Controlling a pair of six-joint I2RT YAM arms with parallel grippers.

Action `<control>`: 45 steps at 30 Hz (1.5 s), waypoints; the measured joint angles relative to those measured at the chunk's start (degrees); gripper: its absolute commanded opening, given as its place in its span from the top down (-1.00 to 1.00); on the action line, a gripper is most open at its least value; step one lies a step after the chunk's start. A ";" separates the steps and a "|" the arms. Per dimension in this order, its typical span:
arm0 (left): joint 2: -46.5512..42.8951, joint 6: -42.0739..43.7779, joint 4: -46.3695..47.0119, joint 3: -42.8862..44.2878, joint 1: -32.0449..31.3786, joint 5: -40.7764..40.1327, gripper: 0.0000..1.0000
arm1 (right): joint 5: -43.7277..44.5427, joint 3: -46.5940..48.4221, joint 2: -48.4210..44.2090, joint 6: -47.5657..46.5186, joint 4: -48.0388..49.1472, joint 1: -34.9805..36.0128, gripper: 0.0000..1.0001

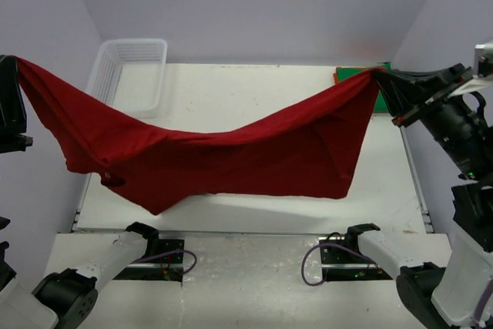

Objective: Fold and stack the t-shirts
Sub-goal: Flatten out the tshirt

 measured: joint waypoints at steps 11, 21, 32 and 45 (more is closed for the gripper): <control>13.68 1.64 2.23 3.41 1.95 3.74 1.00 | -1.66 3.48 1.14 -0.31 4.66 0.00 1.00; 42.84 4.17 4.28 12.26 2.99 6.14 1.00 | 2.60 12.74 28.13 -2.86 5.84 0.00 1.00; 45.27 5.57 5.55 13.90 5.60 8.15 1.00 | 3.87 19.43 30.29 -4.96 3.21 0.02 1.00; 23.96 5.40 3.91 12.07 5.60 8.24 1.00 | 4.09 9.84 12.44 -4.98 0.94 5.22 1.00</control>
